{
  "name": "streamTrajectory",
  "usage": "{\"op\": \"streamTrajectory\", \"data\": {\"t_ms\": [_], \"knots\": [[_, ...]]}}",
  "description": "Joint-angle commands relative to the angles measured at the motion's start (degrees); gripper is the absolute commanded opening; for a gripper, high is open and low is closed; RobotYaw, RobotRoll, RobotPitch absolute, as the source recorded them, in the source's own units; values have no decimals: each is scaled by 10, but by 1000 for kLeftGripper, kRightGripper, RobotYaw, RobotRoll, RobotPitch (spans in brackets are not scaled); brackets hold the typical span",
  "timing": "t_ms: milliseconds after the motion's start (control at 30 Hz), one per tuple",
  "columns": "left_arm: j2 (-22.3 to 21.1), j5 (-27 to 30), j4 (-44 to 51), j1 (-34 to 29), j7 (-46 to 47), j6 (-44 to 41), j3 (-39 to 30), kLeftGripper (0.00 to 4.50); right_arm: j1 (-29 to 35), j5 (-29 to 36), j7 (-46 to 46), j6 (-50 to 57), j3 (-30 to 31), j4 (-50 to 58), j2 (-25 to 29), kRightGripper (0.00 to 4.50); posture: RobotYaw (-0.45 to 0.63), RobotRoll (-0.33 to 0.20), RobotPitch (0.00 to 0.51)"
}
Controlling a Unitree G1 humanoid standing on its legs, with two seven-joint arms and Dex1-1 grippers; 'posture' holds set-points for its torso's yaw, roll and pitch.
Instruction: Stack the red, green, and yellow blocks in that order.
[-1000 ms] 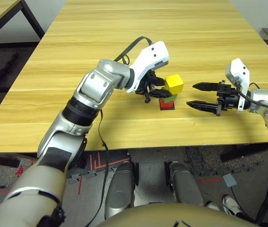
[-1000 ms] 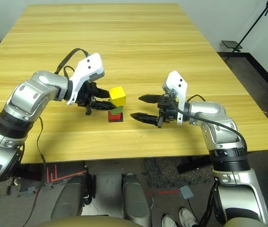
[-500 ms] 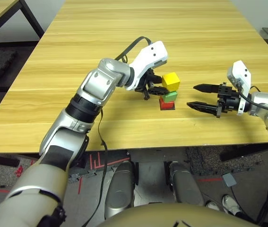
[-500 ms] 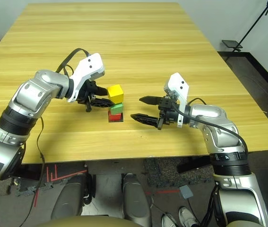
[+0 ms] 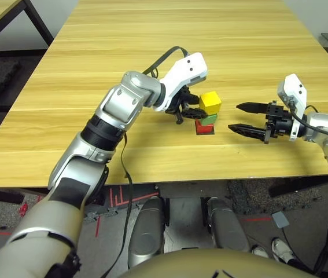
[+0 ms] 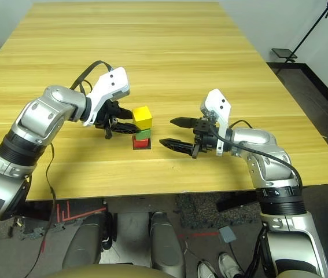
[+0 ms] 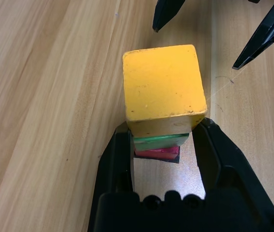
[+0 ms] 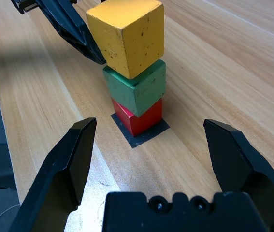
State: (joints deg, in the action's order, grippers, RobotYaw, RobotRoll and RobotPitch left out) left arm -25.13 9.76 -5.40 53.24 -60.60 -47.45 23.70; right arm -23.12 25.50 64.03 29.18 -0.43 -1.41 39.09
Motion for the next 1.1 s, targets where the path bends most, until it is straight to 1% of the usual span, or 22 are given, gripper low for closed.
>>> {"op": "streamTrajectory", "data": {"t_ms": [33, 200, 233, 300, 333, 400, 433, 467, 567, 667, 767, 833, 900, 933, 967, 1000, 1033, 1067, 1100], "knots": [[2, -2, 7, 5, -1, 0, 7, 1856, 6, 0, -2, -6, -3, -2, 0, 4500, 69, -28, 106], [4, -4, 3, 7, -1, 3, 8, 1856, 4, 0, -4, -10, -4, -5, -1, 4500, 68, -27, 100], [4, -4, 4, 7, -2, 3, 8, 2417, 3, 0, -4, -11, -4, -6, -1, 4500, 69, -27, 99], [4, -3, 6, 6, -1, 0, 7, 2906, 3, 0, -4, -12, -4, -7, -1, 4500, 69, -27, 99], [4, -2, 7, 6, 0, -2, 7, 3310, 2, 0, -4, -12, -4, -8, -1, 4500, 70, -28, 98], [5, -3, 7, 6, 2, -3, 6, 3932, 1, -1, -5, -13, -4, -9, -1, 4500, 73, -29, 98], [5, -4, 7, 7, 4, -6, 6, 4380, 0, -1, -5, -13, -4, -10, -1, 4500, 74, -30, 99], [4, -4, 7, 7, 4, -7, 7, 4491, -1, -1, -5, -13, -3, -10, -1, 4500, 74, -30, 99], [4, -3, 10, 8, 9, -8, 2, 4491, -1, -1, -4, -15, -3, -12, -1, 4500, 87, -35, 96], [-7, 23, 52, 5, 20, -45, -42, 4491, -8, 13, -6, -2, -13, -8, -3, 4500, 99, -45, 94], [-42, 59, 137, -29, 47, -124, -117, 4491, -14, 32, -9, 16, -33, -3, 1, 4500, 120, -58, 93], [-68, 68, 186, -66, 76, -162, -161, 4491, -9, 25, -9, 16, -40, -16, 16, 4500, 142, -63, 92], [-81, 74, 218, -104, 109, -187, -201, 4491, 0, 18, -18, 14, -49, -33, 25, 4500, 156, -69, 90], [-76, 73, 231, -124, 135, -195, -224, 4491, 1, 16, -28, 9, -57, -49, 25, 4500, 164, -81, 89], [-73, 74, 239, -138, 154, -200, -238, 4491, 2, 14, -35, 5, -63, -60, 24, 4500, 164, -81, 89], [-58, 61, 246, -170, 194, -181, -270, 4491, -6, 9, -64, -10, -79, -91, 13, 4500, 170, -92, 88], [-48, 52, 251, -193, 224, -167, -293, 4491, -13, 5, -85, -21, -90, -114, 5, 4500, 170, -92, 88], [-31, 40, 252, -217, 260, -140, -316, 4491, -22, -1, -110, -40, -102, -142, -5, 4500, 172, -96, 86], [11, 22, 241, -249, 324, -72, -354, 4491, -39, -7, -130, -90, -118, -195, -20, 4500, 177, -110, 83]]}}
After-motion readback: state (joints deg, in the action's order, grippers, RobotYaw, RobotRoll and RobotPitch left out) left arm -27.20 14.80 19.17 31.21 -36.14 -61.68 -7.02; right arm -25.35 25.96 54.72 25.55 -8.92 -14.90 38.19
